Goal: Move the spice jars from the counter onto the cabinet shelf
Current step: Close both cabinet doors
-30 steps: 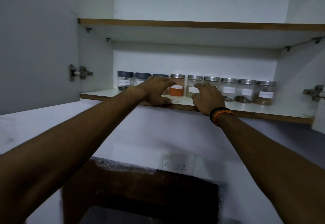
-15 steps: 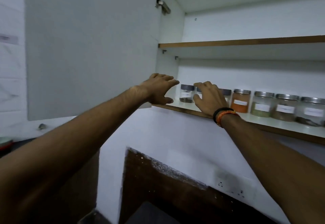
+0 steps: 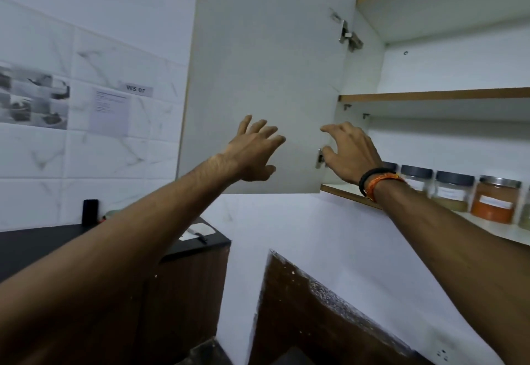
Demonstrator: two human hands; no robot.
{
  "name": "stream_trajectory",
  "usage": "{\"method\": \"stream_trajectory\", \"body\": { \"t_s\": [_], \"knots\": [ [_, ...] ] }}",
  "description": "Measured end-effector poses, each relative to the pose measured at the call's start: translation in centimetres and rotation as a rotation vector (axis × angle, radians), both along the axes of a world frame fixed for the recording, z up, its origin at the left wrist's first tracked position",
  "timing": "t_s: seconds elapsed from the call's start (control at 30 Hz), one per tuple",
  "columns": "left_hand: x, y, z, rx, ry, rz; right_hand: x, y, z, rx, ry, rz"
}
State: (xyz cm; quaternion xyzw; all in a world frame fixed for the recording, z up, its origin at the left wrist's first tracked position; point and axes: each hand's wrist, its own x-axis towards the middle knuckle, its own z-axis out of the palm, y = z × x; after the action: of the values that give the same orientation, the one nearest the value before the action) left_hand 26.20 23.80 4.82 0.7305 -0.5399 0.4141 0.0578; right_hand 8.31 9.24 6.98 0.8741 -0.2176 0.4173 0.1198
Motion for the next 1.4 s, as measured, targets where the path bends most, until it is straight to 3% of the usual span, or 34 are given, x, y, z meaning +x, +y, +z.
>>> {"method": "stream_trajectory", "body": {
  "t_s": [0.17, 0.37, 0.47, 0.6, 0.83, 1.1, 1.4],
  "knots": [
    [2.9, 3.7, 0.1, -0.104, -0.037, 0.077, 3.7, 3.4, 1.5, -0.030, -0.024, 0.057],
    [5.9, 7.2, -2.1, -0.461, 0.120, 0.034, 9.2, 7.8, 2.3, -0.067, -0.025, 0.139],
    [7.2, 8.3, -2.6, -0.561, 0.300, -0.054, 11.7, 9.8, 3.0, -0.075, -0.033, 0.176],
    [9.3, 9.2, -2.8, -0.616, 0.714, -0.235, 15.1, 12.2, 3.8, -0.108, -0.040, 0.203],
    [10.8, 9.8, -1.8, -0.497, 1.082, -0.550, 18.5, 14.6, 4.3, -0.167, -0.080, 0.211],
    [8.9, 10.2, -2.8, -0.518, 0.907, -0.622, 17.8, 15.3, 3.6, -0.219, -0.314, 0.244],
    [2.2, 8.6, -3.8, -0.523, 0.771, -0.870, 12.3, 15.4, 3.3, -0.286, -0.559, 0.231]
  ]
}}
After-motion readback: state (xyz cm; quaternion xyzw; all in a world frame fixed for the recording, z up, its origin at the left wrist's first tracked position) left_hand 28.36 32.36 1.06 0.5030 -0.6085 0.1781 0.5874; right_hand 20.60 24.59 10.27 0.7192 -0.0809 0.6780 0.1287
